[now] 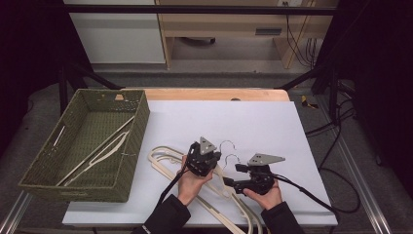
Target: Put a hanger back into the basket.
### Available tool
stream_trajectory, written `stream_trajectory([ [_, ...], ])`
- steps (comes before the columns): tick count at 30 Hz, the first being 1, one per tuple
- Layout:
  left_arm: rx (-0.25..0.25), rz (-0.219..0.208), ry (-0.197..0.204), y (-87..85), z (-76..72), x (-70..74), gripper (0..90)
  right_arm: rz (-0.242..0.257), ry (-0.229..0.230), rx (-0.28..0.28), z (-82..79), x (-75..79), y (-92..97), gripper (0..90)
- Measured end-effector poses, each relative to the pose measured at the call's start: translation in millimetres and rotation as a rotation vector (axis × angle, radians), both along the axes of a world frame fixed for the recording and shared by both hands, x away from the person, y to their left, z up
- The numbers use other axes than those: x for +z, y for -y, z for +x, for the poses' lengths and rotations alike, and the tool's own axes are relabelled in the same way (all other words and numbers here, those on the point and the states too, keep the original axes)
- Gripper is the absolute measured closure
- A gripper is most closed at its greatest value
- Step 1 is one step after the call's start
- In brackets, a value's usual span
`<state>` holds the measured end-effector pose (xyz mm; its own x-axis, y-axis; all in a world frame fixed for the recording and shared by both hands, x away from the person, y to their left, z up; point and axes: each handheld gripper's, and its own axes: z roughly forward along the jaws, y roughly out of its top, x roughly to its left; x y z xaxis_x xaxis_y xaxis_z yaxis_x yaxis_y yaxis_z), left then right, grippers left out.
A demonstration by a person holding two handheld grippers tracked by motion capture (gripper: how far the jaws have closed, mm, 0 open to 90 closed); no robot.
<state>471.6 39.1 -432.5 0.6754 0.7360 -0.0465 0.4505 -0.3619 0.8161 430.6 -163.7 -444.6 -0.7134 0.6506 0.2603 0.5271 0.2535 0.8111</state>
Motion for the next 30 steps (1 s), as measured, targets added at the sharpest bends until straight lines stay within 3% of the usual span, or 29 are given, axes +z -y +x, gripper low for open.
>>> stream_trajectory([
  [6, -0.014, 0.011, 0.009, -1.6, -4.0, 1.8, 88.9, -0.034, -0.054, 0.033, 6.8, -11.8, -18.7, 41.5],
  [8, -0.013, 0.000, 0.009, -1.9, -4.5, 1.4, 88.9, -0.034, -0.069, 0.059, 9.3, -15.2, -22.0, 49.5],
  [9, -0.015, -0.006, 0.005, -2.4, -5.0, 0.9, 88.8, -0.018, -0.098, 0.068, 10.8, -16.7, -24.7, 57.3],
  [10, -0.015, -0.006, 0.005, -2.4, -5.0, 0.9, 88.8, -0.018, -0.098, 0.068, 10.8, -16.7, -24.7, 57.3],
  [11, -0.016, -0.004, 0.006, -2.5, -5.2, 0.7, 88.8, -0.012, -0.111, 0.083, 12.9, -17.8, -25.7, 64.3],
  [12, -0.018, -0.003, 0.007, -2.6, -5.3, 0.7, 88.8, -0.012, -0.111, 0.083, 12.9, -17.8, -25.7, 64.3],
  [13, -0.022, -0.001, 0.009, -3.2, -6.2, 0.8, 88.8, -0.005, -0.129, 0.079, 13.6, -18.1, -26.7, 70.2],
  [15, -0.022, -0.002, 0.011, -3.9, -6.9, 0.9, 88.8, -0.012, -0.128, 0.077, 14.2, -18.5, -26.2, 71.0],
  [16, -0.023, -0.002, 0.013, -4.4, -7.4, 1.1, 88.8, 0.000, -0.150, 0.075, 14.5, -18.3, -26.2, 72.2],
  [20, -0.040, -0.004, 0.012, -9.7, -9.6, 4.5, 88.1, 0.030, -0.168, 0.085, 14.5, -17.3, -26.2, 74.7],
  [21, -0.058, -0.021, 0.005, -14.8, -11.2, 8.5, 87.5, 0.036, -0.172, 0.087, 14.1, -16.8, -26.0, 75.4],
  [26, -0.088, -0.026, 0.037, -31.8, -15.3, 23.7, 74.4, 0.068, -0.187, 0.084, 11.9, -13.1, -25.5, 78.2],
  [27, -0.104, -0.031, 0.047, -42.9, -17.6, 33.3, 65.9, 0.085, -0.187, 0.085, 10.9, -11.3, -25.2, 79.5],
  [30, -0.105, -0.042, 0.077, -55.9, -21.2, 42.0, 52.4, 0.112, -0.190, 0.088, 8.3, -7.3, -24.3, 81.5],
])
